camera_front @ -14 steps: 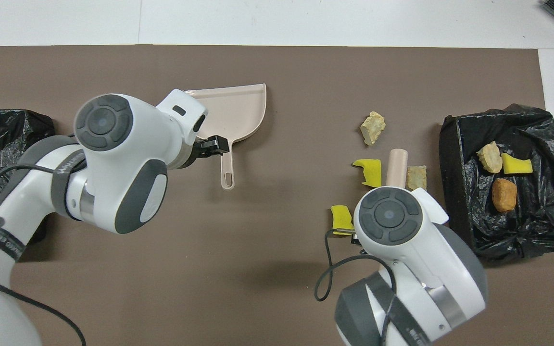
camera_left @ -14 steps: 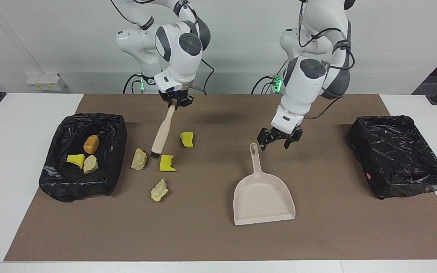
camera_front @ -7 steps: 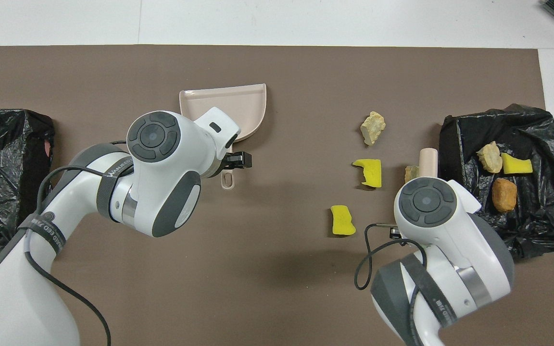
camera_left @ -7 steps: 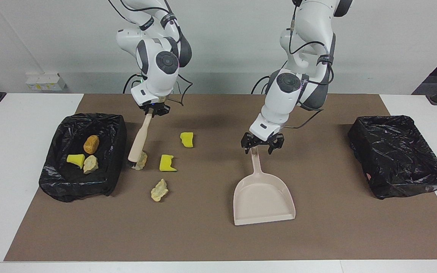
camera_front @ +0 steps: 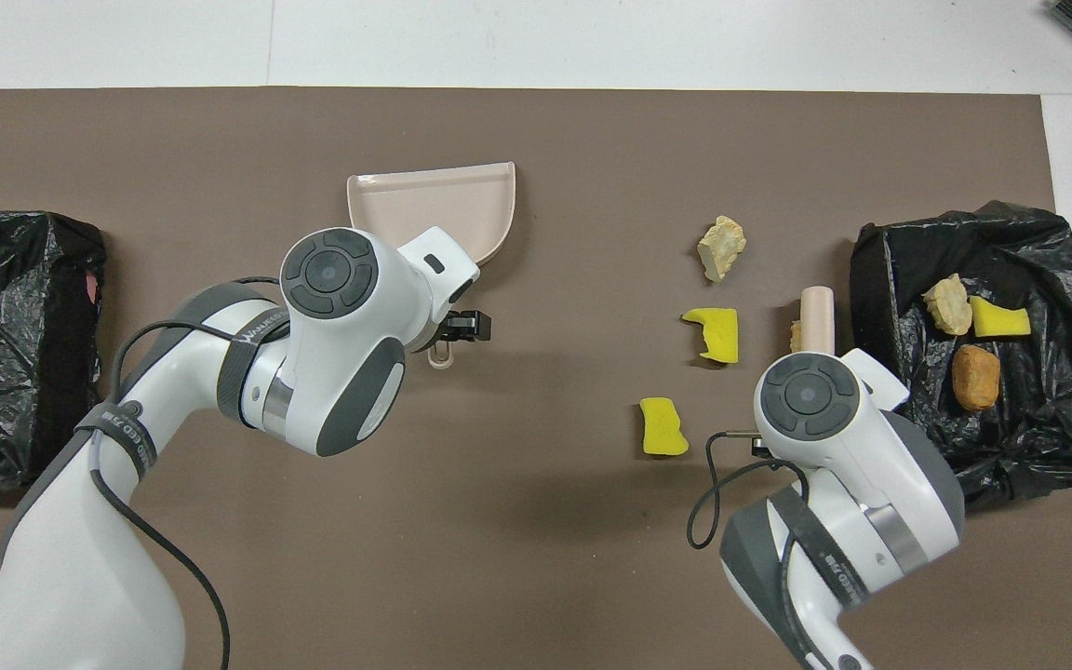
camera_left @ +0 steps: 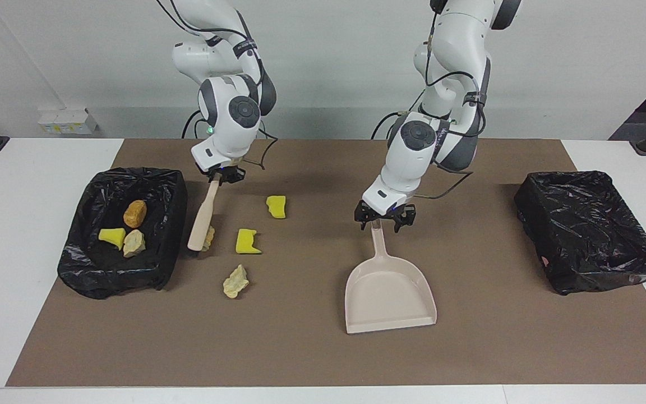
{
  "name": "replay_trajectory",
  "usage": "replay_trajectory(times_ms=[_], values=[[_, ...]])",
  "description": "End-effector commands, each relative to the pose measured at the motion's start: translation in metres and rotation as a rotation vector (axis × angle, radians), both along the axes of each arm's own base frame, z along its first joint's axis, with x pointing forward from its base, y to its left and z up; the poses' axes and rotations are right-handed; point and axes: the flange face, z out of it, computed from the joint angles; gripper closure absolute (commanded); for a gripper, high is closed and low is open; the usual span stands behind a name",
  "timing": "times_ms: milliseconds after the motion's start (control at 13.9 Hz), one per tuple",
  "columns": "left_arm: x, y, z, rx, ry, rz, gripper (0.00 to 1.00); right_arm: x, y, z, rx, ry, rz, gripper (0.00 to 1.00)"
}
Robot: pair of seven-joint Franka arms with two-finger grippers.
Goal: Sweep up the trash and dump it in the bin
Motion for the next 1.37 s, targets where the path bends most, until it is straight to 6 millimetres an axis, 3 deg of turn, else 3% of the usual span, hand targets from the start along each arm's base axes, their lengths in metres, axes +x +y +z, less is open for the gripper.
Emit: replay_trajectory(times_ms=[0, 72, 288, 361, 505, 649, 793, 1082, 1298], values=[[0.002, -0.001, -0.003, 0.012, -0.021, -0.017, 0.0, 0.014, 0.012, -0.002, 0.023, -0.007, 0.028, 1.0], [0.004, -0.001, 0.0, 0.019, -0.022, -0.023, 0.01, 0.019, 0.018, 0.0, 0.047, -0.007, 0.019, 1.0], [0.006, 0.0, 0.004, 0.051, 0.0, -0.037, 0.9, 0.03, 0.046, 0.008, 0.092, -0.022, 0.044, 1.0], [0.009, 0.0, 0.006, 0.077, -0.012, -0.055, 1.0, 0.035, 0.05, 0.01, 0.102, -0.027, 0.046, 1.0], [0.01, -0.002, 0.008, 0.072, -0.027, -0.058, 1.0, 0.037, 0.069, 0.014, 0.154, -0.023, 0.038, 1.0], [0.009, 0.003, 0.007, 0.082, -0.02, -0.078, 1.0, 0.045, 0.076, 0.018, 0.167, -0.033, 0.044, 1.0], [0.003, 0.008, 0.02, 0.095, -0.015, -0.192, 1.0, 0.053, 0.078, 0.02, 0.177, -0.038, 0.047, 1.0], [-0.026, 0.032, 0.05, 0.131, 0.01, -0.322, 1.0, 0.059, 0.08, 0.023, 0.185, -0.045, 0.05, 1.0], [-0.057, 0.058, 0.071, 0.151, -0.012, -0.548, 1.0, 0.063, 0.081, 0.026, 0.189, -0.052, 0.05, 1.0]])
